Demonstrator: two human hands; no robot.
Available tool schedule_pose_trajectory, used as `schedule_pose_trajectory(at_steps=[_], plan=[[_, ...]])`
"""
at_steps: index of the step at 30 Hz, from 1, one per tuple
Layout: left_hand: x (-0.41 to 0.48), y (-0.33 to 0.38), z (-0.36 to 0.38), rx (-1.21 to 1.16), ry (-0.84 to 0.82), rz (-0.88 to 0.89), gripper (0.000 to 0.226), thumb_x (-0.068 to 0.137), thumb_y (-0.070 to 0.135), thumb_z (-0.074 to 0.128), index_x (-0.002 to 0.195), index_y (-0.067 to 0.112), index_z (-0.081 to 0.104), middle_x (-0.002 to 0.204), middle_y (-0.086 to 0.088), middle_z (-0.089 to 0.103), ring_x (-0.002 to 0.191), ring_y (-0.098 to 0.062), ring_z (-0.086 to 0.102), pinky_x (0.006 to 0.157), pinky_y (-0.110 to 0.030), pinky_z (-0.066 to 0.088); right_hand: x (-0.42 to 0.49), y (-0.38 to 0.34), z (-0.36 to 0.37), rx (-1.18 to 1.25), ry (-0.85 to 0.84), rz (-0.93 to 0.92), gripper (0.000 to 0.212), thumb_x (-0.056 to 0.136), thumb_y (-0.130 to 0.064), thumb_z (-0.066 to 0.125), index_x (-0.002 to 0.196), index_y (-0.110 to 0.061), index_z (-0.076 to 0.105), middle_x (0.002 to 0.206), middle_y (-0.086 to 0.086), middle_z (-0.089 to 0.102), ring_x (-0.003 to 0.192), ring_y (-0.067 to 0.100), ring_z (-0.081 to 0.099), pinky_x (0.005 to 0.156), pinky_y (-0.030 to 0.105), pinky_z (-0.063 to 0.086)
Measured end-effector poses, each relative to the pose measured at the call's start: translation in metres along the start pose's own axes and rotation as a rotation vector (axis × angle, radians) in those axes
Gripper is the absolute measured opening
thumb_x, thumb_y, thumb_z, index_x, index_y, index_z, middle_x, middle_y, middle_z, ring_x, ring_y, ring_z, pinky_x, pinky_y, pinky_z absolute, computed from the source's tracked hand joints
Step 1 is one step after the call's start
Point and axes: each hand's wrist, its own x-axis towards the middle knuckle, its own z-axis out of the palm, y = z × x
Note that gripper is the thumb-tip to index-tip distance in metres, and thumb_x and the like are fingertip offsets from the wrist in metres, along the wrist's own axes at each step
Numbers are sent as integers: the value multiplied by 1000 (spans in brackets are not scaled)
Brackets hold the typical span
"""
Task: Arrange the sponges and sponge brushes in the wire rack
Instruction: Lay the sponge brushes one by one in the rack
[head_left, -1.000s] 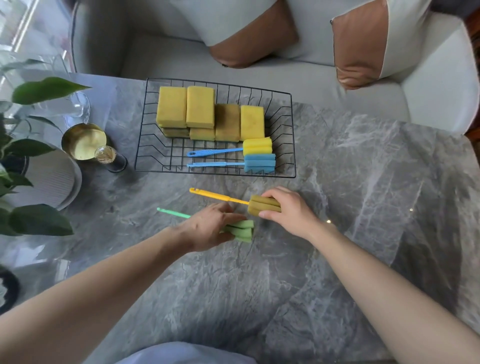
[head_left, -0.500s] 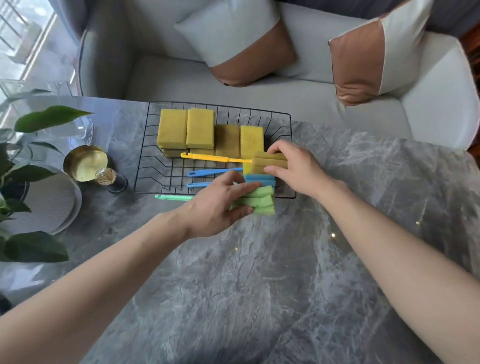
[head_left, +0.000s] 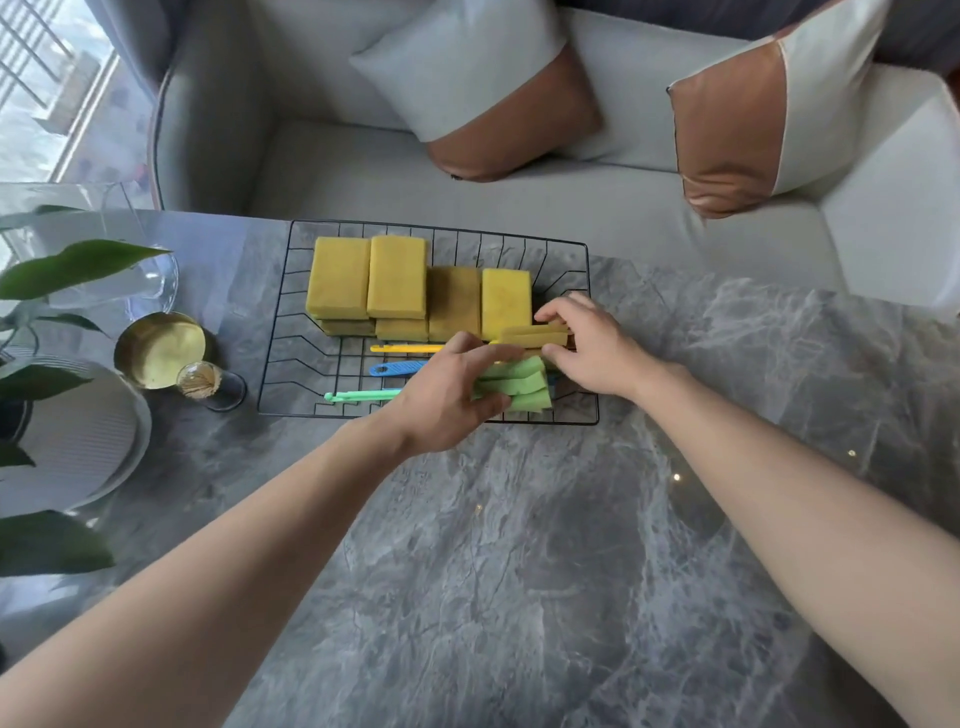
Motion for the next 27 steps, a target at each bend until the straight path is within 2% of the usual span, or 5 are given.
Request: schedule_pose_trajectory(at_steps=[4,8,19,23,27], plan=[[12,3,7,-34,-3,22,41,85,24,77,121,25,59,113,0,54,98,-19,55,82,-33,48,0,2,-9,116,19,22,21,84,-21,75,96,-27,59,100,-9,62,96,16,61,86,39,54],[26,8,16,-66,-13,20,38,86,23,76,120,26,59,113,0,51,97,-19,54,78,-21,41,2,4,-11,258,-6,44,20,83,-16,78,92,-28,65,102,-7,65,100,13,65,90,44,57],[20,-1,44,250,167,-16,52,83,40,74,130,25,56,122,-8,50,107,-32,48,89,-48,45,-10,8,-8,109,-20,-118,13,87,-18,71,100,-20,70,109,-4,64,103,17,61,93,45,50],[22,-11,45,318,139,-54,85,83,57,65,153,25,28,155,-8,31,140,-32,33,109,-52,36,-20,15,-17,-90,-26,-228,37,87,-44,65,119,-25,68,132,-5,63,125,15,55,108,39,43],[27,-23,42,370,-15,-20,90,93,68,42,162,25,3,171,4,-1,157,-22,0,125,-50,14,-29,25,-17,-305,-103,-185,70,80,-78,53,141,-45,46,157,-21,36,149,9,26,108,42,28]])
